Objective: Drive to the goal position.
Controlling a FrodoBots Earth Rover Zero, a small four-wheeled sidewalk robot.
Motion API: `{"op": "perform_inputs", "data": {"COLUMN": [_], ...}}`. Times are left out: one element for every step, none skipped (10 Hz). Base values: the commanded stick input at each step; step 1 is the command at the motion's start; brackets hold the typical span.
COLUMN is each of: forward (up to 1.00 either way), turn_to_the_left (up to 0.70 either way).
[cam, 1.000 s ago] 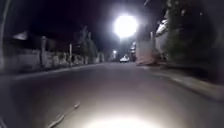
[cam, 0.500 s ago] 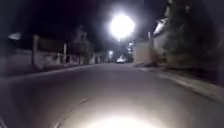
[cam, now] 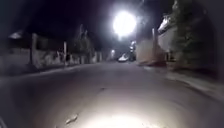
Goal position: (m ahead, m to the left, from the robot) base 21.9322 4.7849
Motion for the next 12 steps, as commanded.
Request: {"op": "perform_inputs", "data": {"forward": [1.0,1.0,1.0,1.0,1.0,1.0,1.0,1.0,1.0,1.0,1.0,1.0], "turn_to_the_left": [0.0,0.0,0.0,0.0,0.0,0.0,0.0,0.0,0.0,-0.32,-0.4,-0.4]}}
